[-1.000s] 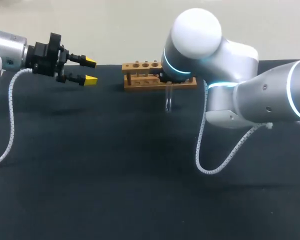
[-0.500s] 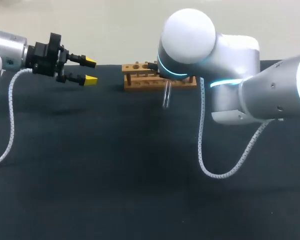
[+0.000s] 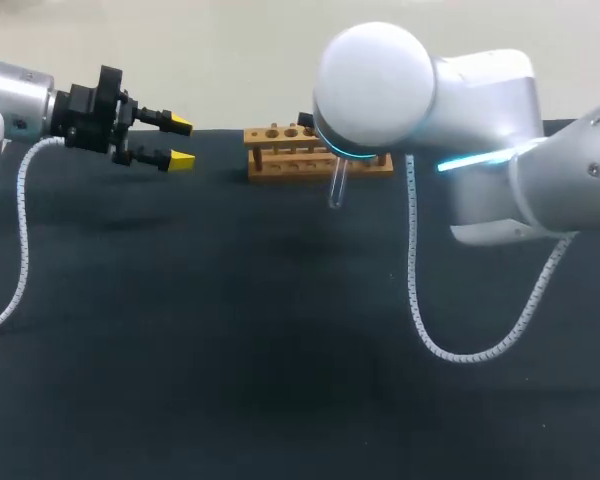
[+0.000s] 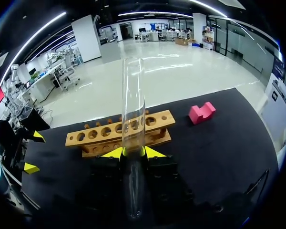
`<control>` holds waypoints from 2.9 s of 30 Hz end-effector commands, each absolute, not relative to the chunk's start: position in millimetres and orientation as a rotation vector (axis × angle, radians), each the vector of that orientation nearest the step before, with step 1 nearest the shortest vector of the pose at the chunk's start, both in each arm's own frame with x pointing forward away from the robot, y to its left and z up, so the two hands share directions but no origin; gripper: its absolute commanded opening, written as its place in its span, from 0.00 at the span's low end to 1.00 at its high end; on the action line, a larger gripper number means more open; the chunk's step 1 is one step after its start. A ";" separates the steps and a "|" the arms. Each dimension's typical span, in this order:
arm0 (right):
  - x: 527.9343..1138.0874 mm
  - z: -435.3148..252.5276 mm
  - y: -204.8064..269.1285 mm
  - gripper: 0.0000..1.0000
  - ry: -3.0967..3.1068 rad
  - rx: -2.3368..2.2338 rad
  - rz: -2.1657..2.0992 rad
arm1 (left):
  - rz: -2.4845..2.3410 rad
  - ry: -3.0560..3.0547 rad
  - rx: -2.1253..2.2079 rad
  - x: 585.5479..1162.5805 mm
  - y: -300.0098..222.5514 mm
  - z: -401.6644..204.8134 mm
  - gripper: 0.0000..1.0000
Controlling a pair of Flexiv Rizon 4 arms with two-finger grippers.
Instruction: Grasp the test tube, adjust it, and insert it.
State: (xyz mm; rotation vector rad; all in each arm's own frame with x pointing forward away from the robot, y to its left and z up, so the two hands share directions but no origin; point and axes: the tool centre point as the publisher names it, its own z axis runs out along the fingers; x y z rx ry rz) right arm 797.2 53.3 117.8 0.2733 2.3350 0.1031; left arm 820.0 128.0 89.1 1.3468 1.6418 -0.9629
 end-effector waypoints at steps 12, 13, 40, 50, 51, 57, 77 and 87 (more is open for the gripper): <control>787.3 130.9 48.5 0.00 2.309 0.303 0.154 | -0.964 1.637 1.348 820.5 128.7 88.0 1.00; 787.3 130.9 48.5 0.00 2.309 0.303 0.154 | -0.964 1.637 1.348 820.5 128.7 88.0 1.00; 787.3 130.9 48.5 0.00 2.309 0.303 0.154 | -0.964 1.637 1.348 820.5 128.7 88.0 1.00; 787.3 130.9 48.5 0.00 2.309 0.303 0.154 | -0.964 1.637 1.348 820.5 128.7 88.0 1.00; 787.3 130.9 48.5 0.00 2.309 0.303 0.154 | -0.964 1.637 1.348 820.5 128.7 88.0 1.00; 787.3 130.9 48.5 0.00 2.309 0.303 0.154 | -0.964 1.637 1.348 820.5 128.7 88.0 1.00; 804.0 111.9 58.3 0.00 2.307 0.168 0.076 | -0.964 1.637 1.348 820.5 128.7 88.0 1.00; 820.0 88.4 69.0 0.00 2.320 0.070 0.057 | -0.964 1.637 1.348 820.5 128.7 88.0 1.00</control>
